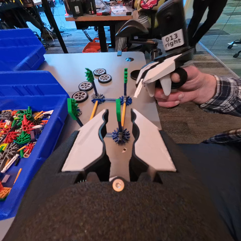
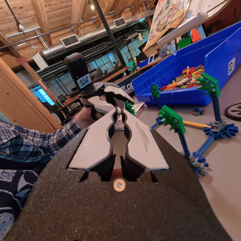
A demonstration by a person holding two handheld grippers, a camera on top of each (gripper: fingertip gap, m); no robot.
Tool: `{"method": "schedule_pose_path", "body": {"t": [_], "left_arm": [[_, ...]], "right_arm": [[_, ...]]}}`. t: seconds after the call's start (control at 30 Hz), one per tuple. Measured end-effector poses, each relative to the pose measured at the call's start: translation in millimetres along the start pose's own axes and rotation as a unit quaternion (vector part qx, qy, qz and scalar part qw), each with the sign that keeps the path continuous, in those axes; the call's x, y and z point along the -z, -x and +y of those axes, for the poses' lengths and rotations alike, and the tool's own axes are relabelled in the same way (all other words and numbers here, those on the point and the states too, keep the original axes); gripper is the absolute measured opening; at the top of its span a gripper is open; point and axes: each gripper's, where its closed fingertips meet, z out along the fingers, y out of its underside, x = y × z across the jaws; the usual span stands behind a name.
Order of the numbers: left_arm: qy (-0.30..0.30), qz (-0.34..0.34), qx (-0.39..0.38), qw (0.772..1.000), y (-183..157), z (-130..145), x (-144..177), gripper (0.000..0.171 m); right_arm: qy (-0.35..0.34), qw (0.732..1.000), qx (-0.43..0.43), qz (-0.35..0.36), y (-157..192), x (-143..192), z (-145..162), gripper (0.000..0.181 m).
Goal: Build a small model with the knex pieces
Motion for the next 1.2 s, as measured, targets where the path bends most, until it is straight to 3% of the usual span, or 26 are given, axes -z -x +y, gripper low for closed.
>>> {"method": "schedule_pose_path", "body": {"t": [0.27,0.43,0.6,0.97,1.2], "left_arm": [[-0.013,-0.067,-0.092,0.993,-12.8,-9.2,6.1,0.039],[0.016,-0.075,-0.03,0.997,-1.3,6.2,-16.0,0.038],[0.005,-0.065,-0.015,0.998,-5.7,7.5,-29.3,0.006],[-0.018,0.006,-0.005,1.0,-28.4,4.4,-35.5,0.004],[-0.017,0.0,-0.014,1.0,-28.3,3.8,-34.6,0.012]], "right_arm": [[0.01,1.0,0.005,-0.017,7.7,-4.1,5.3,0.004],[0.031,0.999,0.023,-0.005,-0.3,-0.6,14.0,0.004],[0.02,1.0,0.01,-0.002,-8.8,5.0,10.2,0.004],[0.023,1.0,-0.011,0.008,-23.4,12.7,7.7,0.005],[0.023,1.0,-0.019,0.0,-22.8,13.3,7.4,0.005]]}}
